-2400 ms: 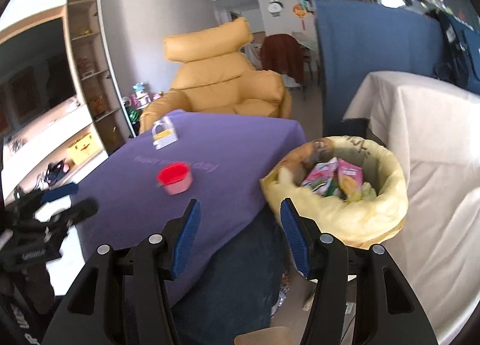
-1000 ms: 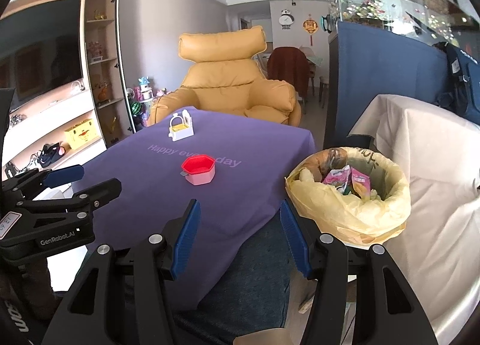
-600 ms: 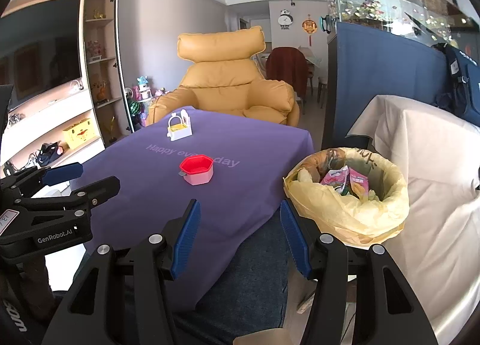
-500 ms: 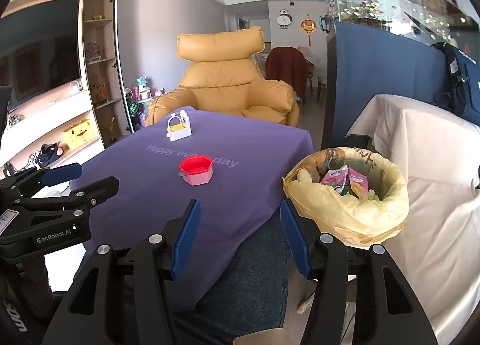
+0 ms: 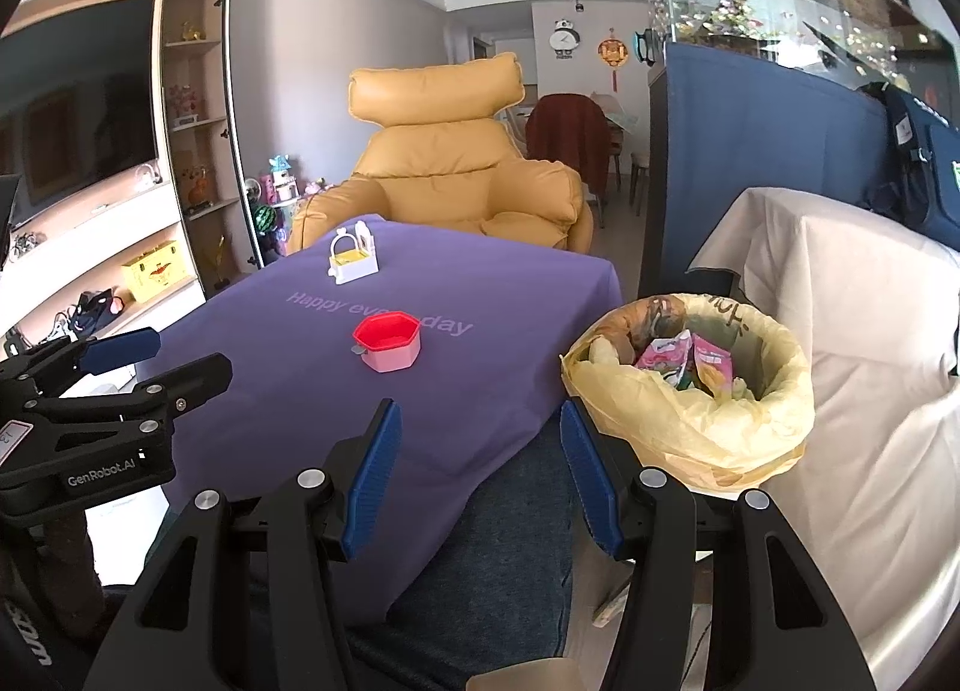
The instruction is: Collect trash
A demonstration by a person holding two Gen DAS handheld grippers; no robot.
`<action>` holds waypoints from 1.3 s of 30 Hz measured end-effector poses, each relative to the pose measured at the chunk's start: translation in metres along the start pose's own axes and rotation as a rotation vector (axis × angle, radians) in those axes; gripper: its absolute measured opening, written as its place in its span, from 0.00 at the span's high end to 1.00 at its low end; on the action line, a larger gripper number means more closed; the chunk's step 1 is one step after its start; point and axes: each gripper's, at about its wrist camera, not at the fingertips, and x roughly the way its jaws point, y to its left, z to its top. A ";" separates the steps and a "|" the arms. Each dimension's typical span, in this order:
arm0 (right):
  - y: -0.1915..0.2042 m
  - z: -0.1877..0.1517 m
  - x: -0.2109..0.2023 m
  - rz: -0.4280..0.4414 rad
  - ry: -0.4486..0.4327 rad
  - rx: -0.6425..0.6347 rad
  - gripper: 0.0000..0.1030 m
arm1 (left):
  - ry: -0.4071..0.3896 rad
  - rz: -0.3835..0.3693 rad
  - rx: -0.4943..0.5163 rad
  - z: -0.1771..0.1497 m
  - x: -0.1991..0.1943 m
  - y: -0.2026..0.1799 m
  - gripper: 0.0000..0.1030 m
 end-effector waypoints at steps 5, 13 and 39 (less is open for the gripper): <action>-0.002 0.000 0.001 -0.001 -0.002 0.000 0.49 | 0.002 -0.001 0.001 0.000 0.001 -0.001 0.28; -0.001 0.000 0.002 -0.001 0.003 -0.002 0.49 | 0.002 -0.001 0.000 0.000 0.001 -0.002 0.28; -0.001 -0.001 0.013 -0.028 0.031 -0.011 0.49 | 0.057 -0.027 -0.020 0.000 0.023 0.005 0.28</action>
